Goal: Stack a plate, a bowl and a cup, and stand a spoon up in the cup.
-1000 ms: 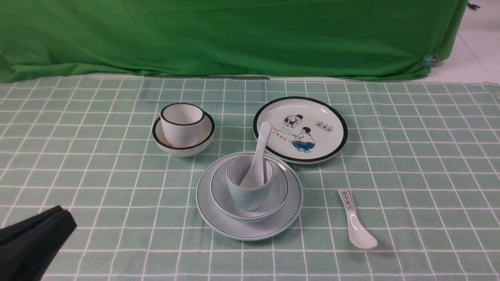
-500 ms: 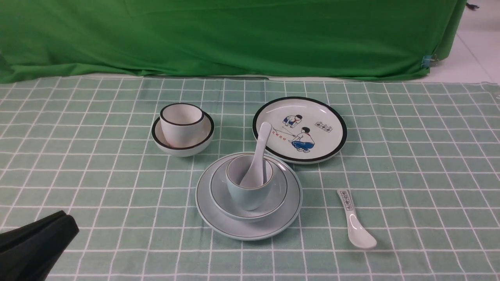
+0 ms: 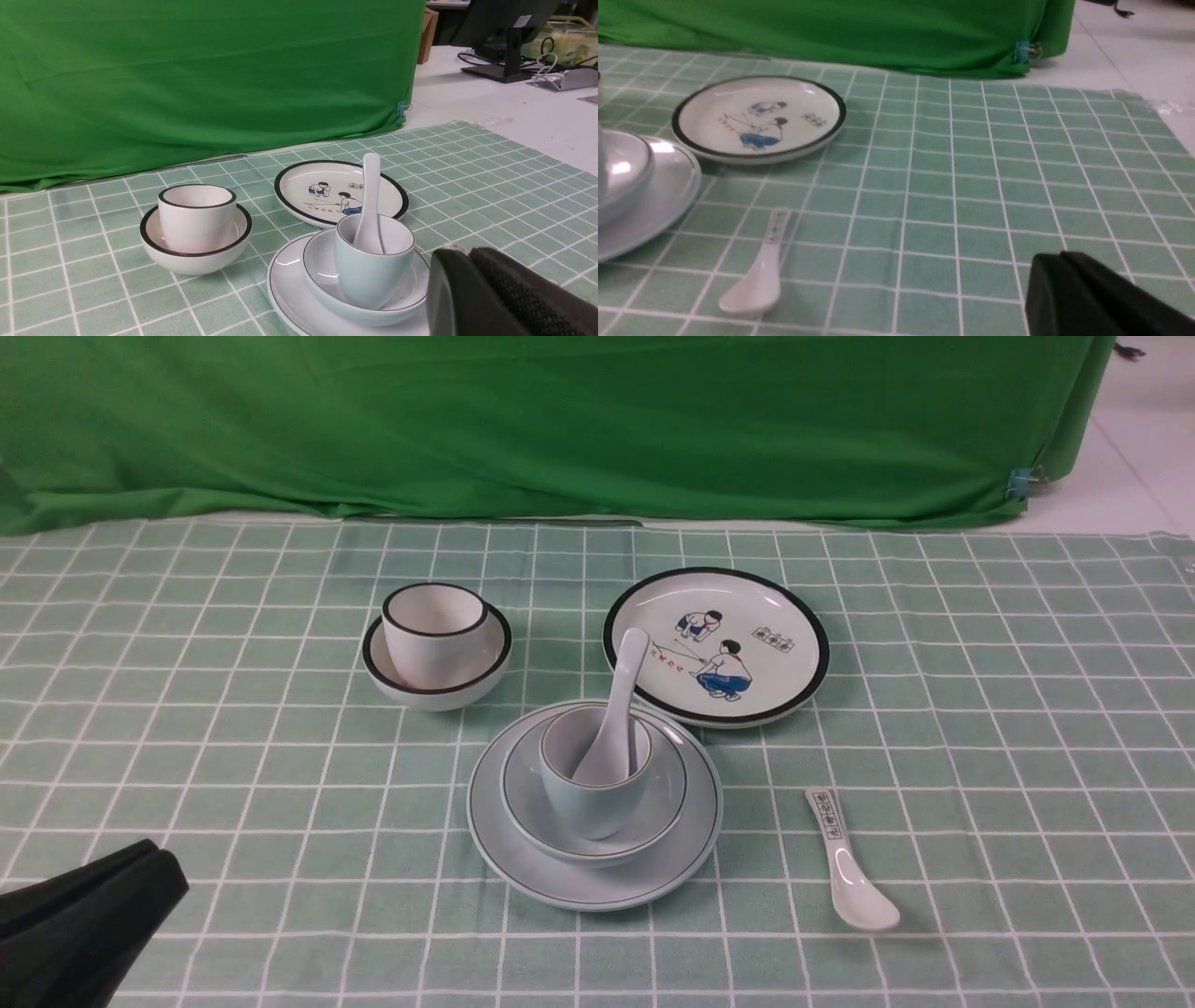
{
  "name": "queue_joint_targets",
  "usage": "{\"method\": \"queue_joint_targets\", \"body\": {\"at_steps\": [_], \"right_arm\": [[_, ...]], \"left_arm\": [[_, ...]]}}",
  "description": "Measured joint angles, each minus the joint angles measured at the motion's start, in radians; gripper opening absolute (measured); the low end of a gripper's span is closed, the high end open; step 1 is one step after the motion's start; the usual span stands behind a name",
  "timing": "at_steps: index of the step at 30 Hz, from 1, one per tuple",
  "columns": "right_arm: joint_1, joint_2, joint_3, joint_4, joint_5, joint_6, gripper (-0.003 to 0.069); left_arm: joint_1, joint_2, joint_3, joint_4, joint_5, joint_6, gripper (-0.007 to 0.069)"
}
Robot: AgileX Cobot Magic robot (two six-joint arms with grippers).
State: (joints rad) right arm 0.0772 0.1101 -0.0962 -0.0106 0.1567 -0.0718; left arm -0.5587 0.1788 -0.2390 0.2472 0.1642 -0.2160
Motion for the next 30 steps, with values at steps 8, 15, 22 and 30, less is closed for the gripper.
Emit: {"method": "queue_joint_targets", "body": {"at_steps": [8,15,22,30], "right_arm": [[-0.012,-0.108,0.102,0.001,0.038,-0.001,0.0017],[-0.013,-0.108,0.102,0.002,0.08,-0.005,0.0019],[-0.013,-0.108,0.102,0.002,0.082,-0.005,0.0024],[-0.013,-0.108,0.102,0.003,0.082,-0.005,0.0042]], "left_arm": [[0.0,0.0,0.0,0.0,0.002,0.0,0.0012],[0.0,0.0,0.0,0.0,0.002,0.0,0.0013],[0.0,0.0,0.001,0.001,0.002,0.0,0.0013],[0.0,0.0,0.004,0.001,0.003,0.0,0.0013]]}}
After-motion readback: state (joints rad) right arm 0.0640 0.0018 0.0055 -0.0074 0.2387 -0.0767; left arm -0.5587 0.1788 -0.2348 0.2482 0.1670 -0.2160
